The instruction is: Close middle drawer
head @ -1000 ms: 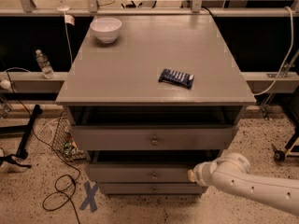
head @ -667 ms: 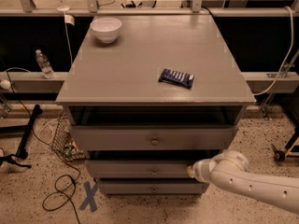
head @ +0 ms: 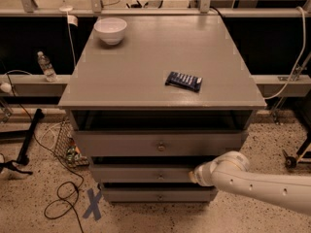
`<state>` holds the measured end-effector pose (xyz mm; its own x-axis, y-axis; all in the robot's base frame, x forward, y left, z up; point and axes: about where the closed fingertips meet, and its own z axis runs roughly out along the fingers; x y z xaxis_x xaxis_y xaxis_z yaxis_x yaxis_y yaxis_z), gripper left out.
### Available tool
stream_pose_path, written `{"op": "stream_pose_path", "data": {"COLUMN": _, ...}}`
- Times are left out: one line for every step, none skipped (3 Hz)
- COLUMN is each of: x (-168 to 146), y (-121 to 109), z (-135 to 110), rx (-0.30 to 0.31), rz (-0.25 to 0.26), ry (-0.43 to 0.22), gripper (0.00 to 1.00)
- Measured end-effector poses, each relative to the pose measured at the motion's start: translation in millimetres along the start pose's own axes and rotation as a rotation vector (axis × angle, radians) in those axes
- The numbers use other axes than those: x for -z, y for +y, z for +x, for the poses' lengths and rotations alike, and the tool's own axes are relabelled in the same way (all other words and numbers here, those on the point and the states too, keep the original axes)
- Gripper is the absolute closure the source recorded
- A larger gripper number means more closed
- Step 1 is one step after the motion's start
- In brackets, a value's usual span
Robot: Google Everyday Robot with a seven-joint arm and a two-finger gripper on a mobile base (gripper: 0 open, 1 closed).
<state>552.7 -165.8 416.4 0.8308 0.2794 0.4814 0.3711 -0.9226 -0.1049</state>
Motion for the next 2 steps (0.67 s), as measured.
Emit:
{"op": "stream_pose_path", "data": {"x": -4, "y": -9, "z": -15, "rx": 0.026, "rz": 0.013, "ry": -0.081, "gripper": 1.0}}
{"op": "stream_pose_path", "data": {"x": -1, "y": -7, "z": -31, "rx": 0.013, "rz": 0.023, "ry": -0.145, "gripper": 1.0}}
